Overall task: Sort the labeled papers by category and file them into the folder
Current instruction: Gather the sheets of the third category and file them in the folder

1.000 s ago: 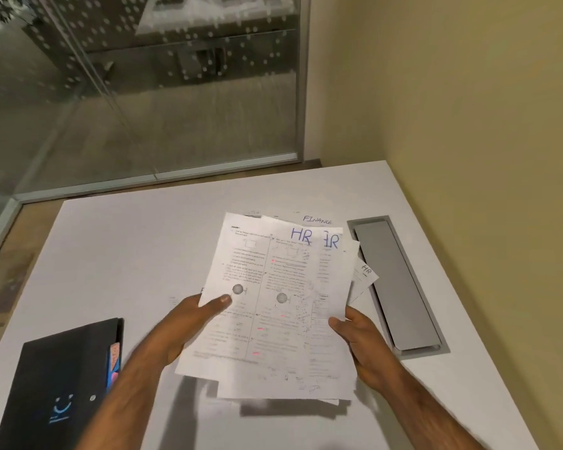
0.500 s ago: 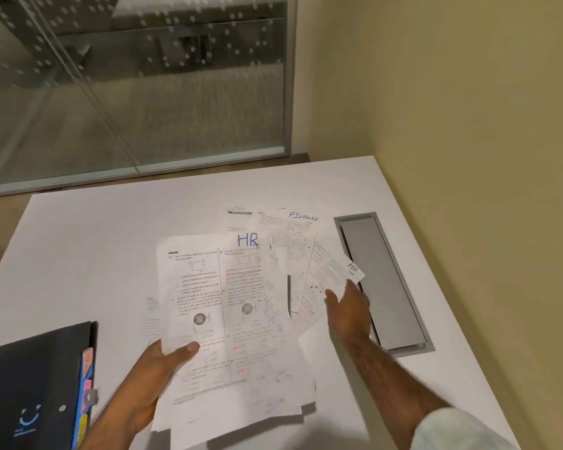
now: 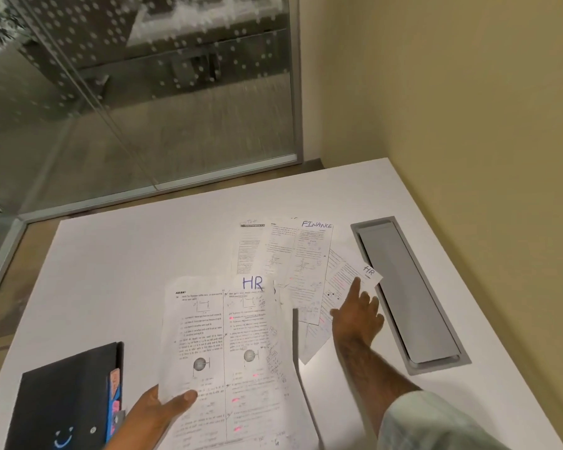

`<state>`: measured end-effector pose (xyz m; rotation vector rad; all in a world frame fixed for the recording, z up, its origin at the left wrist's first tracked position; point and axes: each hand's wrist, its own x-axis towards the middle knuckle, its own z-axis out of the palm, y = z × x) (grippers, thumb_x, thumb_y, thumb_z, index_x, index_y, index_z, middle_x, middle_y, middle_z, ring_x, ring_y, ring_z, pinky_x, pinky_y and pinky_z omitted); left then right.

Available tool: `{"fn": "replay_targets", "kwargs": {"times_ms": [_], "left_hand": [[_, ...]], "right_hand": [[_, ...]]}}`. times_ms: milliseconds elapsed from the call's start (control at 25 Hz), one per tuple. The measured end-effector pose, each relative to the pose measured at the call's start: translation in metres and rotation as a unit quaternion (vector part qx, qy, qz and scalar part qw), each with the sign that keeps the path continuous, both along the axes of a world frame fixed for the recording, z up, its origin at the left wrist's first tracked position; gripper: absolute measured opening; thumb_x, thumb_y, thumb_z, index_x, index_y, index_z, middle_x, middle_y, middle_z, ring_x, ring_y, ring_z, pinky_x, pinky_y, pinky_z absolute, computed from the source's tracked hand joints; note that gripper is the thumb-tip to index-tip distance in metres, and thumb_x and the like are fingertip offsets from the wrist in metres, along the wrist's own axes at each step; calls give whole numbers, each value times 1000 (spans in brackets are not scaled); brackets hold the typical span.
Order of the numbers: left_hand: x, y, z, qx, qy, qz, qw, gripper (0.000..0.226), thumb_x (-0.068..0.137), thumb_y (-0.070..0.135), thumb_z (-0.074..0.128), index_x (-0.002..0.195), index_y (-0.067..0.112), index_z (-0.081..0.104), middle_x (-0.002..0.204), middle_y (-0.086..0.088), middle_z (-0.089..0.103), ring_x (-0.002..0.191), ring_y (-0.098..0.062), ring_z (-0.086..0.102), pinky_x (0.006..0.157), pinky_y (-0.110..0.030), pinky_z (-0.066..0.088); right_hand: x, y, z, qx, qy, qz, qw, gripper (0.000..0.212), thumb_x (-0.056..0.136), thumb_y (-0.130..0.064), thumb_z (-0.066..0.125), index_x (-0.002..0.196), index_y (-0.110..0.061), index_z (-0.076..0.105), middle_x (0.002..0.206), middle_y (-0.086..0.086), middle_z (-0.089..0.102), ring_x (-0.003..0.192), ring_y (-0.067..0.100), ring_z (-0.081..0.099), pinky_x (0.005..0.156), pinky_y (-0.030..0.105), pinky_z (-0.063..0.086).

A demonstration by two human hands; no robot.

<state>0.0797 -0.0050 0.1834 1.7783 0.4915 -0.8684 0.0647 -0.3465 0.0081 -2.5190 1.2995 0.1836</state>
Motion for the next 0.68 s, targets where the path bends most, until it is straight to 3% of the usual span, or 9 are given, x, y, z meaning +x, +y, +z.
{"fn": "replay_targets", "kwargs": {"times_ms": [80, 120, 240, 320, 480, 560, 640, 680], "left_hand": [[4, 4, -5, 12, -7, -6, 1000, 22, 93, 6, 67, 115, 5, 65, 62, 10, 74, 79, -21, 66, 60, -28, 43], [5, 4, -4, 19, -19, -6, 1000, 23, 93, 6, 67, 115, 4, 64, 58, 11, 73, 78, -20, 65, 60, -27, 43], [3, 5, 3, 14, -23, 1, 1000, 14, 94, 5, 65, 107, 8, 60, 49, 14, 68, 73, -16, 61, 58, -25, 39], [1, 10, 6, 10, -27, 7, 1000, 15, 93, 1, 64, 107, 7, 60, 52, 11, 70, 68, -14, 65, 58, -24, 40], [-5, 25, -4, 9, 3, 27, 1000, 30, 92, 4, 66, 121, 3, 60, 69, 3, 76, 77, -21, 66, 59, -28, 43], [-6, 29, -4, -11, 10, 28, 999, 46, 83, 14, 79, 124, 3, 61, 73, 0, 77, 82, -26, 68, 61, -31, 46], [-7, 29, 1, -13, -3, -7, 1000, 77, 54, 36, 98, 117, 7, 65, 75, -1, 79, 82, -25, 70, 61, -30, 49], [-8, 28, 3, -14, -6, -10, 1000, 75, 53, 38, 98, 114, 8, 66, 72, 2, 78, 79, -23, 70, 60, -28, 48]], "right_hand": [[5, 7, 3, 1, -7, 19, 1000, 80, 84, -31, 73, 153, -22, 34, 129, 7, 63, 123, 28, 53, 85, 44, 50], [6, 11, 2, 9, -4, 21, 1000, 75, 86, -31, 70, 152, -22, 36, 133, 9, 60, 126, 30, 51, 87, 45, 50], [1, 19, -10, 31, 30, 2, 999, 89, 93, -56, 57, 160, -15, 16, 165, 22, 25, 152, 43, 22, 114, 59, 35], [-2, 17, -15, 23, 41, 13, 999, 96, 94, -64, 51, 162, -11, 9, 167, 23, 16, 154, 45, 13, 120, 60, 23], [0, 15, -5, -18, 46, 25, 998, 97, 89, -60, 62, 160, -9, 19, 161, 20, 36, 153, 42, 23, 121, 59, 25], [-2, 19, 4, -11, 36, 29, 999, 92, 86, -51, 69, 158, -13, 25, 150, 16, 52, 147, 40, 36, 114, 58, 33], [-8, 22, 17, 6, 8, 22, 1000, 87, 85, -41, 72, 155, -18, 26, 124, 11, 67, 119, 33, 59, 93, 48, 49], [-11, 23, 25, 22, -21, -1, 1000, 83, 87, -36, 71, 154, -21, 24, 113, 9, 69, 104, 29, 64, 83, 43, 52]]}}
